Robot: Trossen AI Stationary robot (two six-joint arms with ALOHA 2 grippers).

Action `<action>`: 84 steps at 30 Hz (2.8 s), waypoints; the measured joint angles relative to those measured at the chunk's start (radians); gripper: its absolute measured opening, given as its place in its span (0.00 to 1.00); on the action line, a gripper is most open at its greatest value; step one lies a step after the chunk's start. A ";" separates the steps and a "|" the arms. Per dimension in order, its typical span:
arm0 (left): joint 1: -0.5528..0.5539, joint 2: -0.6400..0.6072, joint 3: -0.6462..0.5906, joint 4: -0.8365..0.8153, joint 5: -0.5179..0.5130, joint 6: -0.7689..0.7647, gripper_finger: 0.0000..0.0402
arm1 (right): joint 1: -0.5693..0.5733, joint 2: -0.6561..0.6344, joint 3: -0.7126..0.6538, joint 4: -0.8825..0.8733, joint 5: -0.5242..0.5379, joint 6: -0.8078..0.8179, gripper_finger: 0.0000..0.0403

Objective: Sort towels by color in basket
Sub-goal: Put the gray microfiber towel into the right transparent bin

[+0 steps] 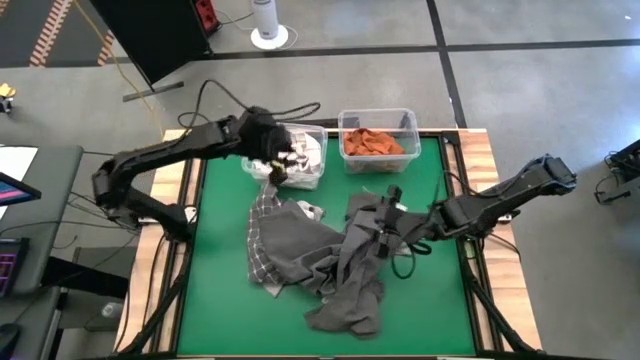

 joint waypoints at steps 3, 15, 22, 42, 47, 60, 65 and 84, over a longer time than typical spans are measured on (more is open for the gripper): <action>-0.071 -0.048 -0.074 0.021 0.047 -0.007 0.42 | -0.035 0.035 0.000 -0.011 -0.035 -0.017 0.62; -0.305 0.006 -0.190 0.033 0.105 -0.101 0.42 | -0.108 0.046 0.037 -0.035 -0.147 -0.020 0.62; -0.359 0.042 -0.190 0.032 0.126 -0.100 0.42 | -0.100 0.048 0.037 0.024 -0.226 -0.019 0.62; -0.404 -0.134 -0.189 0.012 -0.058 -0.136 0.42 | -0.189 0.324 0.036 0.295 -0.401 -0.006 0.62; -0.404 -0.174 -0.189 -0.011 -0.061 -0.136 0.42 | -0.192 0.363 0.036 0.343 -0.498 0.007 0.61; -0.403 -0.184 -0.189 -0.016 -0.101 -0.137 0.42 | -0.211 0.328 0.046 0.310 -0.494 0.004 0.05; -0.403 -0.187 -0.189 -0.020 -0.115 -0.114 0.42 | -0.218 0.201 0.127 0.144 -0.448 -0.052 0.05; -0.409 -0.197 -0.335 0.456 -0.235 -0.035 0.42 | -0.390 0.021 0.633 -0.004 -0.115 -0.561 0.05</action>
